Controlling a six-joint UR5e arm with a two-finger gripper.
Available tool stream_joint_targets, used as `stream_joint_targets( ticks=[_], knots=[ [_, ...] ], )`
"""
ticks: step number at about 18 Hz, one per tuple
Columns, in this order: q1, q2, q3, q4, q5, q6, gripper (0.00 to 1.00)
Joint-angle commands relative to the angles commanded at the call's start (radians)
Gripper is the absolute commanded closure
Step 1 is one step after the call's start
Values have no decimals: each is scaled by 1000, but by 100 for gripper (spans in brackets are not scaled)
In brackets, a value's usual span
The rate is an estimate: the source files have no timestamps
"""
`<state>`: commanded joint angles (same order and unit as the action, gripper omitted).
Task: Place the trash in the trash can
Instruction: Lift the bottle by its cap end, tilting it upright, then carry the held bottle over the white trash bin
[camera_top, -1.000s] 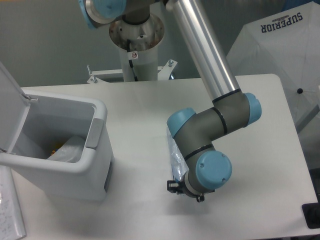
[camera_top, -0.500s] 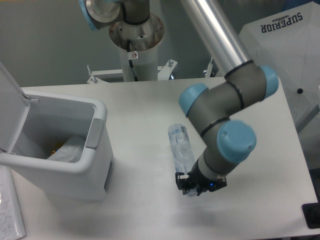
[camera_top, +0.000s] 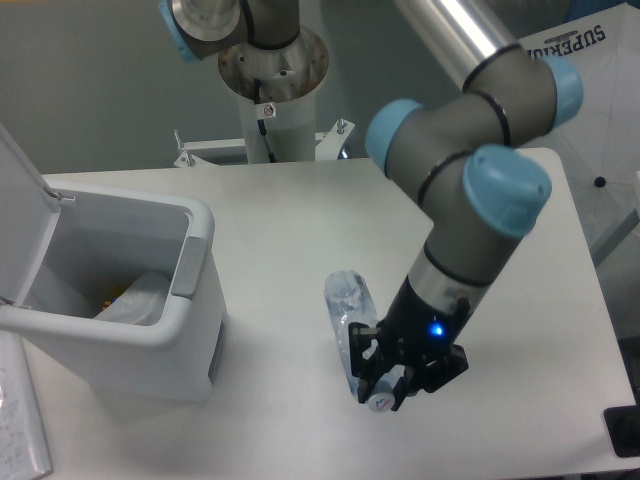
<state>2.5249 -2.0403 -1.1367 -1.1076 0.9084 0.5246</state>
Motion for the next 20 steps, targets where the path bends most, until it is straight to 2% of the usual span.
stream_joint_targets(
  ticks=[4,9,17,20],
  knots=[
    [-3,63,-2,25,-83,0,97],
    [-9,100,0,207,-123,-104,97],
    [-21,195,-9,218,-261,-120,97],
    [-70,218,-24,218,-269,-158,97]
  ],
)
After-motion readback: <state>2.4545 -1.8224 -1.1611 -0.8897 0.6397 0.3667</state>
